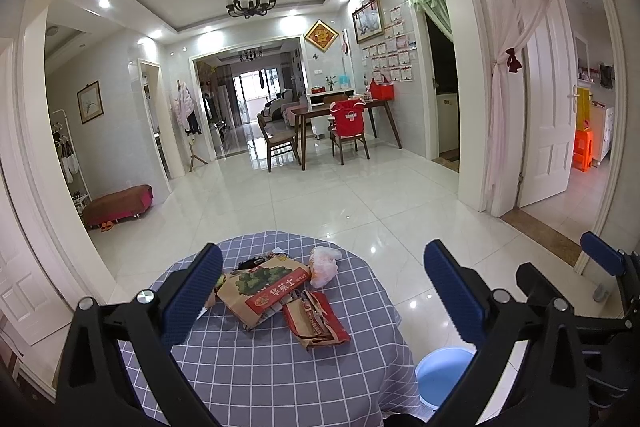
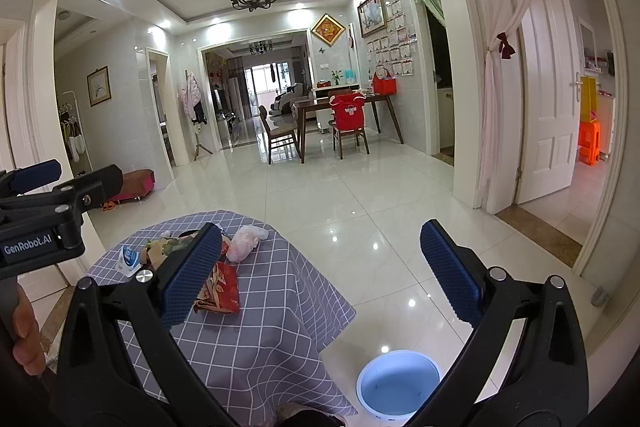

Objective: Collect trash

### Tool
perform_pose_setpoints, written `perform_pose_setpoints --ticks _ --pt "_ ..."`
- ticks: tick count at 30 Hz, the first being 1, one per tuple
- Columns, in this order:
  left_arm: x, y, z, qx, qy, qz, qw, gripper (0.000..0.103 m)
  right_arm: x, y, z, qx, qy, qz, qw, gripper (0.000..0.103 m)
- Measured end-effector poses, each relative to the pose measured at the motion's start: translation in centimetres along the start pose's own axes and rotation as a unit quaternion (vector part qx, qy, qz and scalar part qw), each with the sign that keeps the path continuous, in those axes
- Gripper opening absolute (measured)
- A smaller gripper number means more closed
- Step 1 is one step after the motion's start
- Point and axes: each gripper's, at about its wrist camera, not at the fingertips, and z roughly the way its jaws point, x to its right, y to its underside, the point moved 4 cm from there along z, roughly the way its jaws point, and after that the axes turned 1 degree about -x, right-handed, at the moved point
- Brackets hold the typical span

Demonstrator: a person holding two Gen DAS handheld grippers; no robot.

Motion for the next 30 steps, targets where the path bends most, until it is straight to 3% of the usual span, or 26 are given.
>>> perform_pose_setpoints --ticks 30 --pt "1.5 -0.4 -0.6 -0.002 0.0 -0.001 1.0 0.099 -0.1 0.1 0.1 -0.004 0.001 -0.002 1.0 0.097"
